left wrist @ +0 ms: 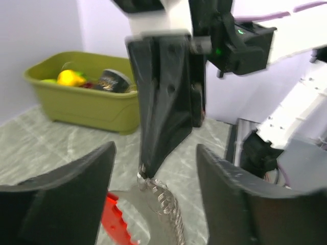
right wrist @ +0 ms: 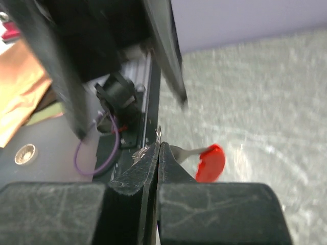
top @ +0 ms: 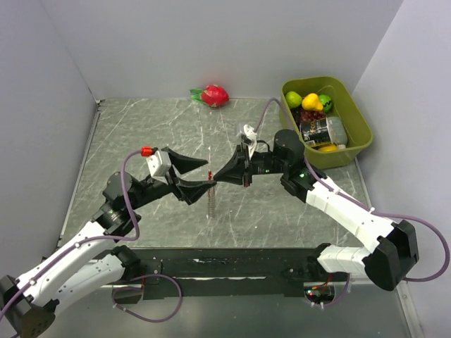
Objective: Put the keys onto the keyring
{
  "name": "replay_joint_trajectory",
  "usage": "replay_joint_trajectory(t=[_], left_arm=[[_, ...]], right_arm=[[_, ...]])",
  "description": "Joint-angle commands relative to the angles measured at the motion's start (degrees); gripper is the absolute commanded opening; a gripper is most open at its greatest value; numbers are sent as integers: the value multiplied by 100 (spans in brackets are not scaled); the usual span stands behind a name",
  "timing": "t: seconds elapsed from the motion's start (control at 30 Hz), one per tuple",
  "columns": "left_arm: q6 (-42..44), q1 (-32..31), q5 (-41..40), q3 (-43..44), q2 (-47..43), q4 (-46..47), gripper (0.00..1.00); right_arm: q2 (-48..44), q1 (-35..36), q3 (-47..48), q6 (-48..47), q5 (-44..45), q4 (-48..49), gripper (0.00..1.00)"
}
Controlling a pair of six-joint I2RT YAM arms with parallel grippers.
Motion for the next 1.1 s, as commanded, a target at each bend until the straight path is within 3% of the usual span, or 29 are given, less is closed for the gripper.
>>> replay_joint_trajectory(t=[0.0, 0.17, 0.43, 0.73, 1.07], left_arm=[[299, -22, -1015, 417, -421, -819, 95], [483, -22, -1990, 338, -808, -1206, 99], [642, -22, -2238, 223, -1046, -1453, 96], [370, -22, -2326, 65, -1028, -1435, 96], [18, -22, -2563, 30, -844, -1418, 96]], right_arm=[[-42, 18, -208, -348, 202, -274, 0], [-120, 18, -717, -507, 325, -512, 0], [-139, 18, -1227, -665, 492, -881, 0], [1680, 141, -596, -305, 720, -338, 0], [3218, 397, 20, 819, 1248, 586, 0]])
